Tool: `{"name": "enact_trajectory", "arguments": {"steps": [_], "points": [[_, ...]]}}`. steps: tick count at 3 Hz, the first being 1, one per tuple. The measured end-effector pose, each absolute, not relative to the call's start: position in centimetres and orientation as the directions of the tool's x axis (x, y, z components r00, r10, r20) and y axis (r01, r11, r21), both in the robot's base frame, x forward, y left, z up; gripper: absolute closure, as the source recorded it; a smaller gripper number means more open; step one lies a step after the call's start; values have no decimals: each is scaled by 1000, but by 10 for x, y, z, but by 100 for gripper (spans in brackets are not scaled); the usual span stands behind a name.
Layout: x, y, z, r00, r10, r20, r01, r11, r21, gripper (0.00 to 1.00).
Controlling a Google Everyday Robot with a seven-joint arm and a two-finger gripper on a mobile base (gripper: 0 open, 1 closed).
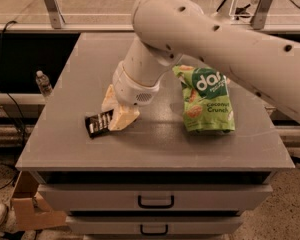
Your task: Pick rxbar chocolate
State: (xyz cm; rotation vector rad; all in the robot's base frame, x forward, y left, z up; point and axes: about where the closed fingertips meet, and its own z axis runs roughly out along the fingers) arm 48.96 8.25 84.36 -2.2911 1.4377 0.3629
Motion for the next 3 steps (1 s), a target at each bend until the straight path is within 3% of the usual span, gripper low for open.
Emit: {"name": "enact_trajectory", "arguments": {"steps": [3], "points": [[525, 41, 916, 426, -758, -494, -899, -293, -326, 100]]}}
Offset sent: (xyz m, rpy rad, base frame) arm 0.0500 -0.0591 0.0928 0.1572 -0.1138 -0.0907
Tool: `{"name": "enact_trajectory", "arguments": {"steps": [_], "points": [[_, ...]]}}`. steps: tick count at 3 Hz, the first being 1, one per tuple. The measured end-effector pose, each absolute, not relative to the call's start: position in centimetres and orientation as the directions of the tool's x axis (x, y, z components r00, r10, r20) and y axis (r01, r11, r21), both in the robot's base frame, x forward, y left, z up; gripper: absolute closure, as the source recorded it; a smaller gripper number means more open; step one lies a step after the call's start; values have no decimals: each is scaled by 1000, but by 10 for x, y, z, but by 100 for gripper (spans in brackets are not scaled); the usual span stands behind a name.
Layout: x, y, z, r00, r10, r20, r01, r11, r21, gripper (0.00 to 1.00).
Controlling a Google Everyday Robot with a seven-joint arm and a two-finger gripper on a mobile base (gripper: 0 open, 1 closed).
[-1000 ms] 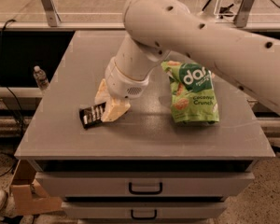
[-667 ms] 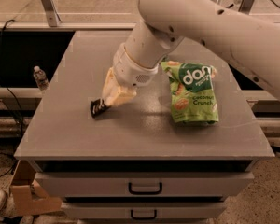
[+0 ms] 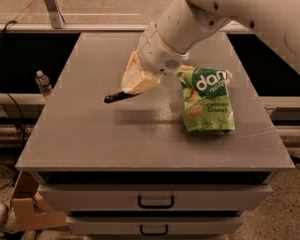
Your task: Pick rxbar chocolate
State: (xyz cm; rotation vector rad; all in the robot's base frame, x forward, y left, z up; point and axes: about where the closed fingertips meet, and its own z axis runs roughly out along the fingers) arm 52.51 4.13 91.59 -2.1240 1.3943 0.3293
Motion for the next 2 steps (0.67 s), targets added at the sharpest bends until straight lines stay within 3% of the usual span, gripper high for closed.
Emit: {"name": "enact_trajectory", "arguments": {"steps": [2], "points": [[526, 39, 935, 444, -726, -525, -888, -280, -364, 100]]}}
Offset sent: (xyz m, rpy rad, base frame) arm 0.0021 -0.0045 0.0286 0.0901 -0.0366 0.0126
